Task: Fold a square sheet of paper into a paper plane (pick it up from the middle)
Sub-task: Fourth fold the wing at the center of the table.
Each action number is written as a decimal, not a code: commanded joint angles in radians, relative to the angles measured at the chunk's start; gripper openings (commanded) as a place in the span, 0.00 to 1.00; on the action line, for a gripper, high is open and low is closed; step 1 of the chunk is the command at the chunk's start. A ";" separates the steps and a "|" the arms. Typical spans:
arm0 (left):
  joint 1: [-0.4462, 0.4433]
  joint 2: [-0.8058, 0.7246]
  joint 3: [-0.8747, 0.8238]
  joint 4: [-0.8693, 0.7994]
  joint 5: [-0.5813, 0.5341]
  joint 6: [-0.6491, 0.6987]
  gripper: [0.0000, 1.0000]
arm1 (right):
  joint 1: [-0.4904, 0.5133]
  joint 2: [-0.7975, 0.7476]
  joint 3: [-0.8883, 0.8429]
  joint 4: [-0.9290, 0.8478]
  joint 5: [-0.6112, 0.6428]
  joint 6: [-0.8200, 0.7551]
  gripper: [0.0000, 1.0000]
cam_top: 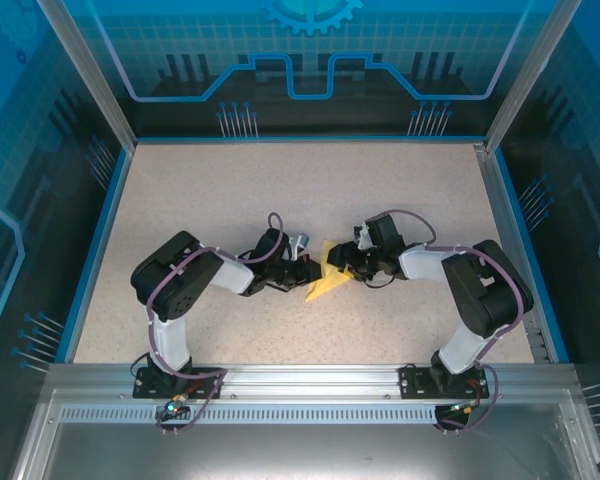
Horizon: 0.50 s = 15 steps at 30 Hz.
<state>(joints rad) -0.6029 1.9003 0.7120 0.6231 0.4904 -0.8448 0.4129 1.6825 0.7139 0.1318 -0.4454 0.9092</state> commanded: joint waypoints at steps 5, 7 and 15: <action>-0.003 0.013 0.030 0.045 0.063 0.008 0.09 | -0.003 0.006 0.042 -0.033 0.021 0.005 0.54; -0.004 0.014 0.036 0.048 0.069 0.020 0.09 | -0.003 0.013 0.053 -0.042 0.013 0.004 0.54; -0.004 0.047 0.064 0.056 0.093 0.032 0.09 | -0.005 0.032 0.064 -0.091 0.020 -0.014 0.46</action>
<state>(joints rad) -0.6033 1.9141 0.7486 0.6487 0.5411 -0.8360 0.4133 1.6913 0.7547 0.0895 -0.4271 0.9115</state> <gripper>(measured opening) 0.095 0.464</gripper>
